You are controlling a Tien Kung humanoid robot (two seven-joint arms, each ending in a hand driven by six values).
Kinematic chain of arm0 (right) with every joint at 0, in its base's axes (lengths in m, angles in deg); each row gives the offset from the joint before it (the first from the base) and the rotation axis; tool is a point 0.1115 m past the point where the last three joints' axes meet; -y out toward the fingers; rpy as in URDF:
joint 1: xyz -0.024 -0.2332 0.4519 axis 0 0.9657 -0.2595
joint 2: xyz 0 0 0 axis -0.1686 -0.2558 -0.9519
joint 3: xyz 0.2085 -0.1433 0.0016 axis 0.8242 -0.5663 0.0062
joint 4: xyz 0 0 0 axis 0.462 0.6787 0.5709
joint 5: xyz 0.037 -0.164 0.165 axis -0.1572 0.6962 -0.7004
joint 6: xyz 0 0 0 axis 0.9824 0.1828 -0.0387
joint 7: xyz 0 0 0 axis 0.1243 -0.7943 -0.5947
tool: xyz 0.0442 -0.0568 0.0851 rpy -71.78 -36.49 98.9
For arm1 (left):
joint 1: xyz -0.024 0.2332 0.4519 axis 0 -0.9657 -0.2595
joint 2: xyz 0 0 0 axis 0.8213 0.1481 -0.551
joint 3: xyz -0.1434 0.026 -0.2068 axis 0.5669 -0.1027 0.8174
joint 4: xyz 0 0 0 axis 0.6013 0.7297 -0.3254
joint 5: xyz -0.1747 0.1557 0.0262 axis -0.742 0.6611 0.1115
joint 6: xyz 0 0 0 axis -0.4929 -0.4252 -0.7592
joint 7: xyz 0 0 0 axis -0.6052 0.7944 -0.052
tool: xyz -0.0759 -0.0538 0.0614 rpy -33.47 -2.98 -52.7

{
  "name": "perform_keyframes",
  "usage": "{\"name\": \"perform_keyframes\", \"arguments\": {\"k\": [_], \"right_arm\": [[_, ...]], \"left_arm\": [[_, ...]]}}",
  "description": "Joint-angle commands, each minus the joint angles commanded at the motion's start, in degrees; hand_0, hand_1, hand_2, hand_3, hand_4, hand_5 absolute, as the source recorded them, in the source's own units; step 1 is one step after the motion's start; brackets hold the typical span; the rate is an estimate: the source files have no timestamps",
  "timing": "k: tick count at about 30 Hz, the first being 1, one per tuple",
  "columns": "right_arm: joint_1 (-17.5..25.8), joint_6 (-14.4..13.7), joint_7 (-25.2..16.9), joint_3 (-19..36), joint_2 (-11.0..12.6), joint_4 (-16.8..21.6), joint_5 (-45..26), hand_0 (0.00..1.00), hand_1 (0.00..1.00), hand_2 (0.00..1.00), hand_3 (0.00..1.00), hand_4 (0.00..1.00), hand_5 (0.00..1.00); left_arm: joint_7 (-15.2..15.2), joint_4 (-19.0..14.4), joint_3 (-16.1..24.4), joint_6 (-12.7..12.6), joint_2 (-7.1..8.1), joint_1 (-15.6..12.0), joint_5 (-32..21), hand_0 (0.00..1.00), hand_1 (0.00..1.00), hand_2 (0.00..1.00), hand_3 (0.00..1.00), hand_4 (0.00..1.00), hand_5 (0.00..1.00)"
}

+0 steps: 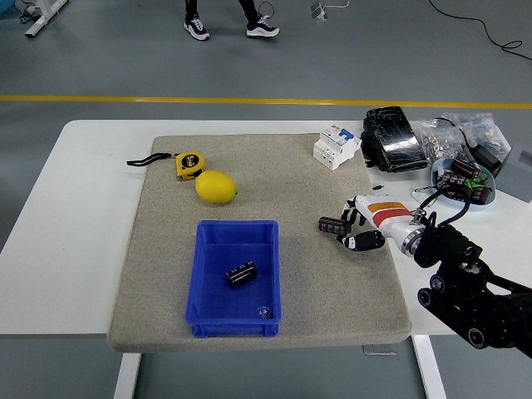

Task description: Pick up the battery,place it into the box

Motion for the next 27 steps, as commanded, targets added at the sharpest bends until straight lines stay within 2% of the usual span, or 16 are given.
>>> {"name": "perform_keyframes", "arguments": {"k": [1,12,13,18,19,24,25,27], "right_arm": [[0.0,0.0,0.0,0.0,0.0,0.0,0.0,0.479,0.601,0.717,0.812,0.987,0.350],[0.0,-0.5,0.4,-0.2,-0.3,-0.2,-0.8,0.491,0.606,0.721,0.820,0.998,0.355],[0.0,-0.7,0.5,-0.4,-0.4,-0.3,-1.0,0.452,0.592,0.713,0.805,0.992,0.364],[-0.1,-2.2,0.8,-0.9,-1.2,-0.8,-1.8,0.452,0.592,0.713,0.805,0.992,0.364],[0.0,-2.5,0.8,-1.1,-1.4,-0.8,-2.1,0.404,0.557,0.676,0.719,0.964,0.363],[0.1,-3.5,0.9,-1.9,-2.2,-0.9,-2.8,0.404,0.557,0.676,0.719,0.964,0.363],[0.1,-3.6,0.8,-2.2,-2.4,-1.0,-3.0,0.360,0.512,0.649,0.656,0.931,0.358],[0.0,-3.8,0.7,-2.7,-2.7,-1.3,-3.3,0.360,0.512,0.649,0.656,0.931,0.358]], "left_arm": [[0.0,0.0,0.0,0.0,0.01,0.0,0.0,0.565,0.561,0.628,0.584,0.635,0.608],[-0.1,0.0,0.1,0.0,0.04,0.0,0.2,0.565,0.560,0.627,0.583,0.635,0.608],[-0.1,0.0,0.1,0.0,0.03,0.0,0.2,0.565,0.562,0.628,0.584,0.635,0.608],[-0.2,0.0,0.1,0.1,0.05,0.0,0.3,0.565,0.562,0.628,0.584,0.635,0.608],[-0.2,-0.1,0.1,0.2,0.07,0.0,0.3,0.564,0.562,0.628,0.584,0.635,0.608],[-0.3,-0.1,0.2,0.3,0.11,0.0,0.5,0.564,0.562,0.628,0.584,0.635,0.608],[-0.4,-0.1,0.2,0.3,0.11,-0.1,0.5,0.564,0.563,0.627,0.584,0.635,0.608],[-0.5,-0.1,0.3,0.4,0.11,-0.1,0.7,0.564,0.563,0.627,0.584,0.635,0.608]]}}
